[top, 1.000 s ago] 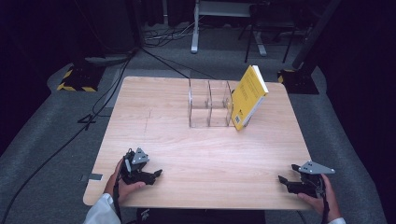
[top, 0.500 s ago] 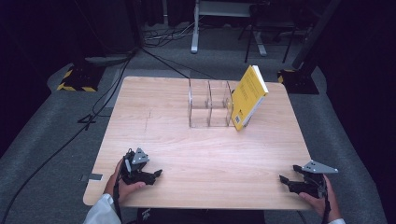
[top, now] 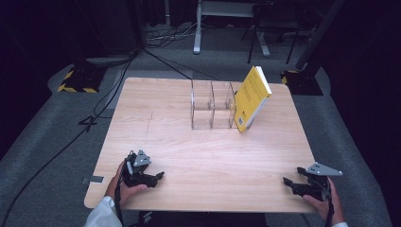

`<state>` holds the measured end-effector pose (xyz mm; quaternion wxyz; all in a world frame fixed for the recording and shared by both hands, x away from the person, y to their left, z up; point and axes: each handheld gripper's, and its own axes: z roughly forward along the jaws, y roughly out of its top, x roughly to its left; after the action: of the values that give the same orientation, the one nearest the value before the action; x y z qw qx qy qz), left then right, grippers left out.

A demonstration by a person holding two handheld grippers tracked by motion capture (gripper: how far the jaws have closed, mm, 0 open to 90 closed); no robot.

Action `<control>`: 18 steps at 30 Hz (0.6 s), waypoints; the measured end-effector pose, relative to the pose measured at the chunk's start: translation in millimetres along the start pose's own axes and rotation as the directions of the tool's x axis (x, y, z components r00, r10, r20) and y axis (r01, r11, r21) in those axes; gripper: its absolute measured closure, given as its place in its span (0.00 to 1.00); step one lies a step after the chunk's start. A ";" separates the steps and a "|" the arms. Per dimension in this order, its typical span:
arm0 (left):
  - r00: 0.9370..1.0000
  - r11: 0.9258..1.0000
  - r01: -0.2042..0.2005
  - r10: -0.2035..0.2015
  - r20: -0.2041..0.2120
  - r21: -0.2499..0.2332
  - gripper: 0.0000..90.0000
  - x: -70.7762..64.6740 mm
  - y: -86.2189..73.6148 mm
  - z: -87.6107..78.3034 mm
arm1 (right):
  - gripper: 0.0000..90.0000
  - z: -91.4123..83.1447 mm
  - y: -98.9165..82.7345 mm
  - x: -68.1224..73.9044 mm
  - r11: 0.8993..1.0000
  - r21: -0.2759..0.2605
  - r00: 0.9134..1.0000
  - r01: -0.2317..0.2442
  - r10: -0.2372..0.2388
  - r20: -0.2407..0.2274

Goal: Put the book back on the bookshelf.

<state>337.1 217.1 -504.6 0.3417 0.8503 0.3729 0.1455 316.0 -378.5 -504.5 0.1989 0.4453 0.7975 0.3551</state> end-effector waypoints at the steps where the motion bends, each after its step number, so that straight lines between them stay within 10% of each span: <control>1: 1.000 1.000 0.000 0.000 0.000 0.000 0.17 0.0 0.0 0.0 | 0.24 0.0 0.0 0.0 1.000 0.000 1.000 0.000 0.000 0.000; 18: 1.000 1.000 0.007 -0.007 0.000 0.000 0.17 -0.2 0.5 0.7 | 0.24 0.0 0.0 0.0 1.000 0.000 1.000 0.001 -0.001 0.000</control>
<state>337.6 216.4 -504.7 0.3423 0.8489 0.3760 0.1443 316.0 -378.6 -504.5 0.1991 0.4448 0.7979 0.3549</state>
